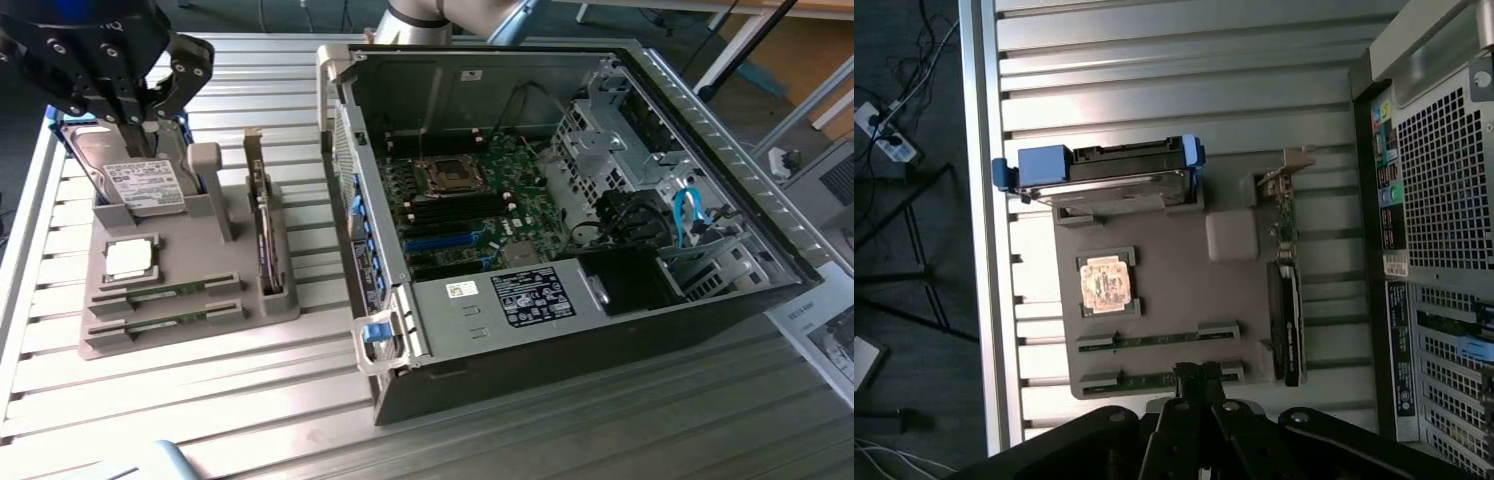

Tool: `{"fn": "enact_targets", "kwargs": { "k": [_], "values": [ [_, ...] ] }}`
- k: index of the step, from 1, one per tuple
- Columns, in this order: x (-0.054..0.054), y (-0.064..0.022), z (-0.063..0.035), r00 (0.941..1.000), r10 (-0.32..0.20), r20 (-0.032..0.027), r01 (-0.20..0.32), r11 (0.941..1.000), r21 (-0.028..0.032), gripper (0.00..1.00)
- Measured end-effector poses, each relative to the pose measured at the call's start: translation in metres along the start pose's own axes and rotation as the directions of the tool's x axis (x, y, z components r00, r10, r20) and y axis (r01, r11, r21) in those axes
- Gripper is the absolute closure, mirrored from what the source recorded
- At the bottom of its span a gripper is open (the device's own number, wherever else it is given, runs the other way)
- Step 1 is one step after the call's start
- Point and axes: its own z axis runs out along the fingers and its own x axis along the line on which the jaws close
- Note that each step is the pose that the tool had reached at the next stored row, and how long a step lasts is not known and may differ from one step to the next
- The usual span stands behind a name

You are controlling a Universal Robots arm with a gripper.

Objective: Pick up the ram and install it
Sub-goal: 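Reach for the ram, then pick up the ram and move it above insertion slot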

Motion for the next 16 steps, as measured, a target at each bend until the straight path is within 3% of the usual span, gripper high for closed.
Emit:
{"fn": "enact_targets", "kwargs": {
  "k": [14, 16],
  "values": [
    [0.0, -0.0002, 0.0, 1.0, -0.001, 0.0, 0.001, 1.0, 0.0, 0.9],
    [0.0, -0.0002, 0.0, 0.9992, -0.04, -0.0017, 0.04, 0.9992, 0.0012, 0.9]
  ]
}}
